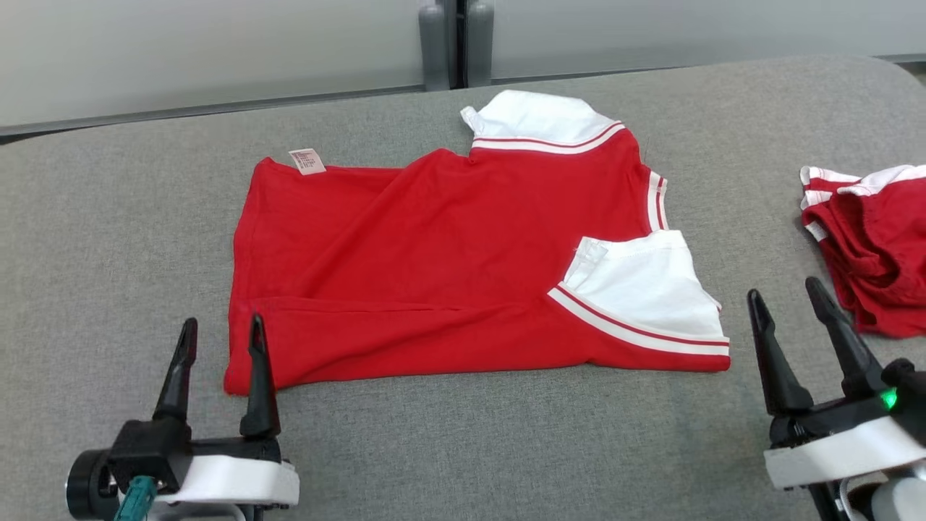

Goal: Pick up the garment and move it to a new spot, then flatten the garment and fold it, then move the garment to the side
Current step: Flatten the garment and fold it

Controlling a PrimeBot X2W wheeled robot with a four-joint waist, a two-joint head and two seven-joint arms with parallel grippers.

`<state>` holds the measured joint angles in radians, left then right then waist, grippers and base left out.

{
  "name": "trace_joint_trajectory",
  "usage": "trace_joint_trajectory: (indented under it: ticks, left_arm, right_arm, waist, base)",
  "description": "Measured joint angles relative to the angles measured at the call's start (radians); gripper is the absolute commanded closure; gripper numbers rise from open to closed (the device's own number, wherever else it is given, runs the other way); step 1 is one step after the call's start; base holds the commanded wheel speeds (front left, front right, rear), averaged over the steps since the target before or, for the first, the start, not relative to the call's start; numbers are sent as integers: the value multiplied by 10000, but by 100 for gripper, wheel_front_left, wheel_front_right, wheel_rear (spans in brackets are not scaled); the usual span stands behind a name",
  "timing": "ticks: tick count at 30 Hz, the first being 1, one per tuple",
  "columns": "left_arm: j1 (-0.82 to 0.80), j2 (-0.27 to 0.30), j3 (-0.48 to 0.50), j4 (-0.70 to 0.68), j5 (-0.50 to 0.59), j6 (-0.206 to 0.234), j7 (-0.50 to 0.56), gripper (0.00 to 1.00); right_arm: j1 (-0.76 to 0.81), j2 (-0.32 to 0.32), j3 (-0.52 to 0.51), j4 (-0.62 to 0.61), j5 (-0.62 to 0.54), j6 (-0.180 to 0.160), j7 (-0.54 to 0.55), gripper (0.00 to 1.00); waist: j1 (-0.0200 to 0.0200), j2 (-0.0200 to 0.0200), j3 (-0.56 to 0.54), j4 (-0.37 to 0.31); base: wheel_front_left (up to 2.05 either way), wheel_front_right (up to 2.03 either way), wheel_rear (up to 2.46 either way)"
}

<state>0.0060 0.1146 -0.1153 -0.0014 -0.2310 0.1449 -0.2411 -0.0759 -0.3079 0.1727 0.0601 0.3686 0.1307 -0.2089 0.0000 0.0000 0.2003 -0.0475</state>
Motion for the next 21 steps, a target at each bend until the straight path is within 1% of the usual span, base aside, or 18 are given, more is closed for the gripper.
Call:
trace_joint_trajectory:
  ticks: [3,10,17,21]
  left_arm:
    - [189,50,-90,387,35,33,96,0]
    - [218,98,-100,594,-46,59,213,0]
    - [121,138,-121,746,-163,54,372,0]
    - [3,100,-219,1116,-374,-125,583,0]
  right_arm:
    - [509,217,-54,-395,-119,0,353,0]
    - [655,408,-238,-721,-194,0,568,0]
    - [674,472,-307,-740,-184,0,640,0]
    - [636,514,-293,-380,-88,0,683,0]
  waist:
    - [0,0,-224,-46]
    - [0,0,-267,-36]
    - [1,0,-203,-34]
    - [1,0,-100,27]
  base:
    - [0,0,0]
    - [0,0,0]
    - [0,0,0]
    - [0,0,0]
